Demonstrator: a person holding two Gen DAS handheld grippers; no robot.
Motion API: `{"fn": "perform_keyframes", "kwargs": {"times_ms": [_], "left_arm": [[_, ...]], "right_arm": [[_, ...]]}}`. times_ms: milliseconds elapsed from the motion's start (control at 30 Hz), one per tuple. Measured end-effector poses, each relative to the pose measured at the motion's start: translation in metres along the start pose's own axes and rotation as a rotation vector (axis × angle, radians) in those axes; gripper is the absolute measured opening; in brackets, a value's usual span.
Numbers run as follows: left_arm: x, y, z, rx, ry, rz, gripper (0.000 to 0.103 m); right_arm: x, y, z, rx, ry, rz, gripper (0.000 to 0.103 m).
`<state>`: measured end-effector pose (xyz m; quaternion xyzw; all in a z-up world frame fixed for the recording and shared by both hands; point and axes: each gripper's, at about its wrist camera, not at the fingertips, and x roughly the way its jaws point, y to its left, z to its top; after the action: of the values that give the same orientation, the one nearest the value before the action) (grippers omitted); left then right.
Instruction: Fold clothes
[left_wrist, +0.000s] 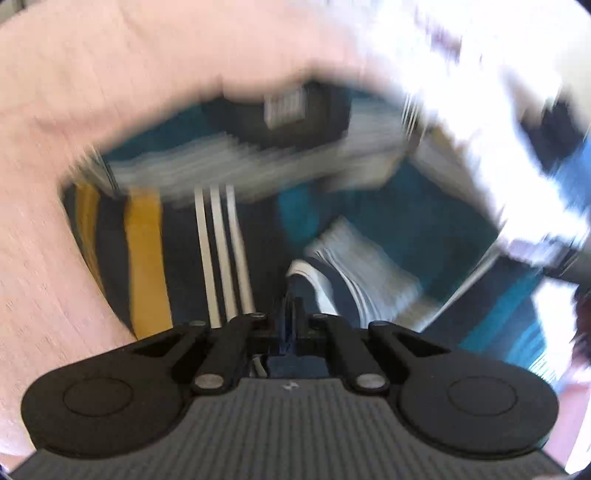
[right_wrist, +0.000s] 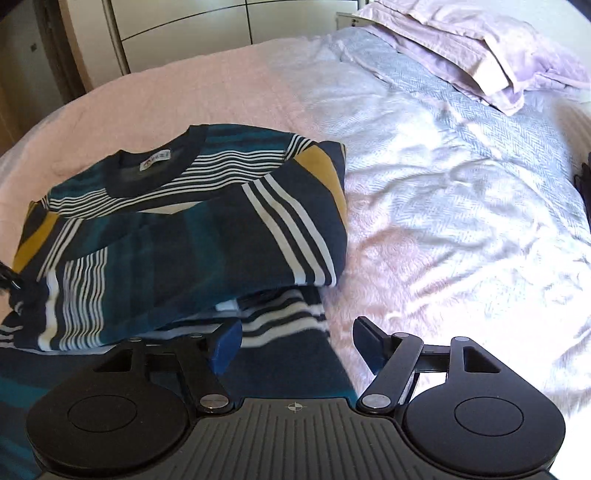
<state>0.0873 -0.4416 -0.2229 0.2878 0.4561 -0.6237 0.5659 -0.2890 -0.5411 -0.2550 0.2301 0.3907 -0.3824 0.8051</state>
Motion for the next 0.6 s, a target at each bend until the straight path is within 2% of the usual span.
{"fn": "perform_keyframes", "kwargs": {"times_ms": [67, 100, 167, 267, 400, 600], "left_arm": [[-0.039, 0.008, 0.016, -0.018, -0.103, -0.013, 0.001], [-0.054, 0.014, 0.022, -0.018, -0.127, 0.009, 0.001], [-0.064, 0.023, 0.024, -0.003, -0.119, 0.060, 0.001], [-0.057, 0.040, 0.009, -0.027, -0.018, 0.090, 0.001], [-0.029, 0.038, -0.026, -0.002, 0.105, 0.102, 0.001], [-0.015, 0.041, -0.028, -0.012, 0.108, 0.107, 0.001]], "right_arm": [[0.007, 0.004, 0.004, -0.041, -0.015, 0.003, 0.070], [0.011, 0.006, 0.006, -0.062, -0.022, 0.004, 0.070], [0.021, 0.009, 0.009, -0.090, -0.025, 0.000, 0.070], [0.037, 0.014, 0.011, -0.112, -0.025, -0.001, 0.070], [0.054, 0.017, 0.017, -0.134, -0.034, 0.000, 0.070], [0.071, 0.013, 0.032, -0.145, -0.046, -0.006, 0.071]]}}
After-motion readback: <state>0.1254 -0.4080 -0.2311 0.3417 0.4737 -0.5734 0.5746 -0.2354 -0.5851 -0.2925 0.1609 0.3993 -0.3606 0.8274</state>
